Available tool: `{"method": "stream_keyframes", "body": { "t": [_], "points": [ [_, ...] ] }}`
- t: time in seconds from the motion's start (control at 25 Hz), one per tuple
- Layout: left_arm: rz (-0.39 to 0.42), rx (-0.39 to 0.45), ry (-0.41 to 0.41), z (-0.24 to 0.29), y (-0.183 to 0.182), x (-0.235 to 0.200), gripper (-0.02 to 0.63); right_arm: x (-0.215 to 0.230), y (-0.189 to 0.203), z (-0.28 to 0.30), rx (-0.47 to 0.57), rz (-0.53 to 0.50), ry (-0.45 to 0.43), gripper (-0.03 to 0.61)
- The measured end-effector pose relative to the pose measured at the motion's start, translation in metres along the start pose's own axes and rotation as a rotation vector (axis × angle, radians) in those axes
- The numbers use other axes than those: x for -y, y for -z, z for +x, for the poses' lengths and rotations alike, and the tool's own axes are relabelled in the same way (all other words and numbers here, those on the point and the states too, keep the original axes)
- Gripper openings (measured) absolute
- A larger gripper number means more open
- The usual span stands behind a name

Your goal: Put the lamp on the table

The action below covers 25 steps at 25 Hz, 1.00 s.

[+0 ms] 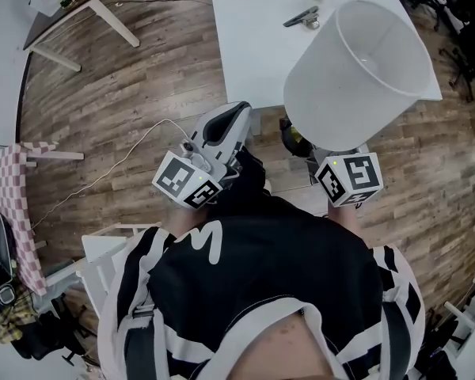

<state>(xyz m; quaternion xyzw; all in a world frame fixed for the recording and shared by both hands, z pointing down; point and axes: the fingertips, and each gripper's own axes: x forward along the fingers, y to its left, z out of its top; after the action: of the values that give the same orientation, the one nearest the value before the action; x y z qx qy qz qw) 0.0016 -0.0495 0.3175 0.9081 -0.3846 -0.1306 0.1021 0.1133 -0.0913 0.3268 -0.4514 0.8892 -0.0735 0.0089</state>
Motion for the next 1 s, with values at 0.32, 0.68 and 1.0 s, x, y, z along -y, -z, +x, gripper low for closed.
{"method": "stream_keyframes", "body": {
  "t": [0.32, 0.68, 1.0],
  "points": [
    [0.004, 0.012, 0.027, 0.026, -0.008, -0.036, 0.008, 0.011, -0.002, 0.037, -0.009, -0.007, 0.013, 0.149],
    [0.013, 0.001, 0.058, 0.073, -0.025, -0.115, 0.008, 0.041, -0.014, 0.119, 0.007, -0.018, 0.035, 0.149],
    [0.025, -0.014, 0.097, 0.122, -0.046, -0.184, 0.008, 0.067, -0.026, 0.197, 0.022, 0.001, 0.061, 0.149]
  ]
}}
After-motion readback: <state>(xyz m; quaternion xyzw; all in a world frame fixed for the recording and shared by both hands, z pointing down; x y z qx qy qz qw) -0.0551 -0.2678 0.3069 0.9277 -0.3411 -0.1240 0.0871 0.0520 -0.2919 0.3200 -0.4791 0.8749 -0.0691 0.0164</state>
